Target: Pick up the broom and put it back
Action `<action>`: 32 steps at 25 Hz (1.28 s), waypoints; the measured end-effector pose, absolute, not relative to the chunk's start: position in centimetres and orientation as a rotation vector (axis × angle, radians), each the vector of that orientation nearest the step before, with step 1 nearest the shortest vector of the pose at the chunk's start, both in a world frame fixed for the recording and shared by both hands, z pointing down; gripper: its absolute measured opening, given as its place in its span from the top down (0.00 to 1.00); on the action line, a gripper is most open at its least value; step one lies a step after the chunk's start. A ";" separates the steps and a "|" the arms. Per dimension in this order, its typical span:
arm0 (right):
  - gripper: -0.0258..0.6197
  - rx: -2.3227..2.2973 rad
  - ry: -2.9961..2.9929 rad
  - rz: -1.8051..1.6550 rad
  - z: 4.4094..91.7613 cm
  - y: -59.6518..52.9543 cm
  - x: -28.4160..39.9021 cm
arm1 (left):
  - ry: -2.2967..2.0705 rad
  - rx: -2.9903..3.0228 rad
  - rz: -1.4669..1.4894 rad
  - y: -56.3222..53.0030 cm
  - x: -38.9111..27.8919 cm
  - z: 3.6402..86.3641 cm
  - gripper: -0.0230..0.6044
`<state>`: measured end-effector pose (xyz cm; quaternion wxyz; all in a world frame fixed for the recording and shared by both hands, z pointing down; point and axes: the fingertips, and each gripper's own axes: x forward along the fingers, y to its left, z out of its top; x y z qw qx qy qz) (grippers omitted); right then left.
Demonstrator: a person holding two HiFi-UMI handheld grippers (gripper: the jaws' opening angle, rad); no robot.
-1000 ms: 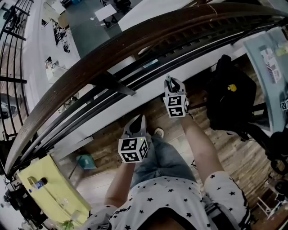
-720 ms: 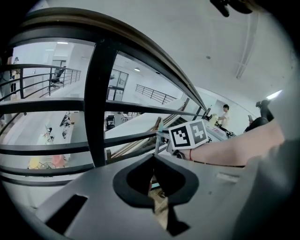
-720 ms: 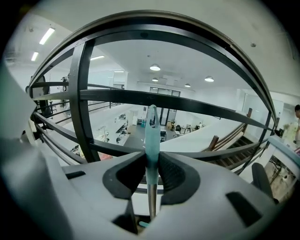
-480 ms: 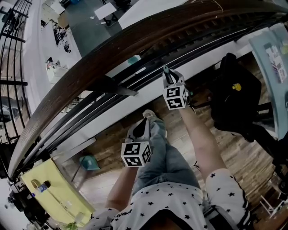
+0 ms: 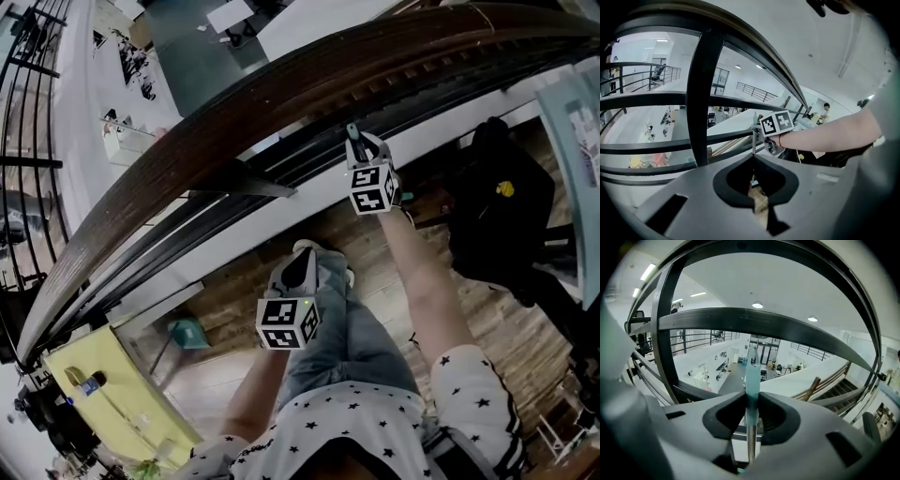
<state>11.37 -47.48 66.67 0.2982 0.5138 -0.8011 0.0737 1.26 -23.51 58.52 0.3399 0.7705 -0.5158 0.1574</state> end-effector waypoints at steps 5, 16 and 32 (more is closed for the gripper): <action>0.84 1.342 -2.117 0.183 67.1 -48.4 10.9 | -1.345 1.999 0.415 -23.4 0.7 58.8 0.95; 0.83 1.312 -2.105 0.141 67.7 -49.6 10.2 | -1.334 1.992 0.420 -22.9 0.5 59.4 0.95; 0.82 1.306 -2.068 0.127 68.0 -50.1 9.6 | -1.349 1.978 0.399 -22.6 -0.6 59.2 0.95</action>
